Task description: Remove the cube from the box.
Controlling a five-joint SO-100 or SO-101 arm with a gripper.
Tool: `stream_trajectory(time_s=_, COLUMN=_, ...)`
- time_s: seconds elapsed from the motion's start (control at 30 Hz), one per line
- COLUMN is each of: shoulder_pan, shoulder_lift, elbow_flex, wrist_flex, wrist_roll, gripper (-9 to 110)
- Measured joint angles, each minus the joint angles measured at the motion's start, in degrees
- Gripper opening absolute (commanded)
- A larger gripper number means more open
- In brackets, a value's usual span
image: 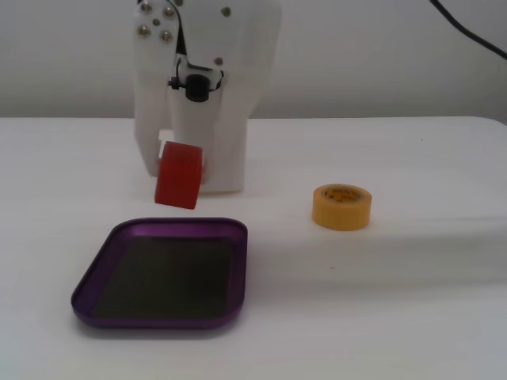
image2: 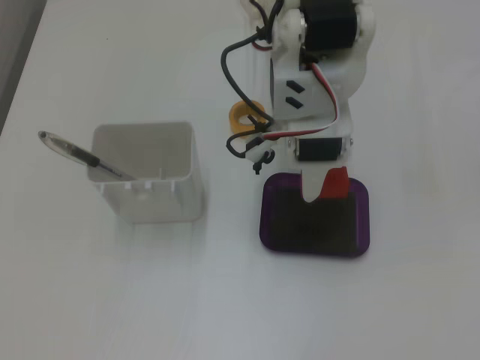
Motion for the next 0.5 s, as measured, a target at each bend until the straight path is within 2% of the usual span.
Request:
stream_trajectory(time_s=0.33, shoulder_pan=-0.18, shoulder_lift=24.87, elbow_flex=27.25, wrist_flex=0.0, wrist_roll=0.0, gripper=-1)
stream_trajectory(time_s=0.5, shoulder_pan=-0.7, shoulder_lift=30.59, elbow_flex=46.23, wrist_flex=-7.56, wrist_roll=1.05, gripper=-1)
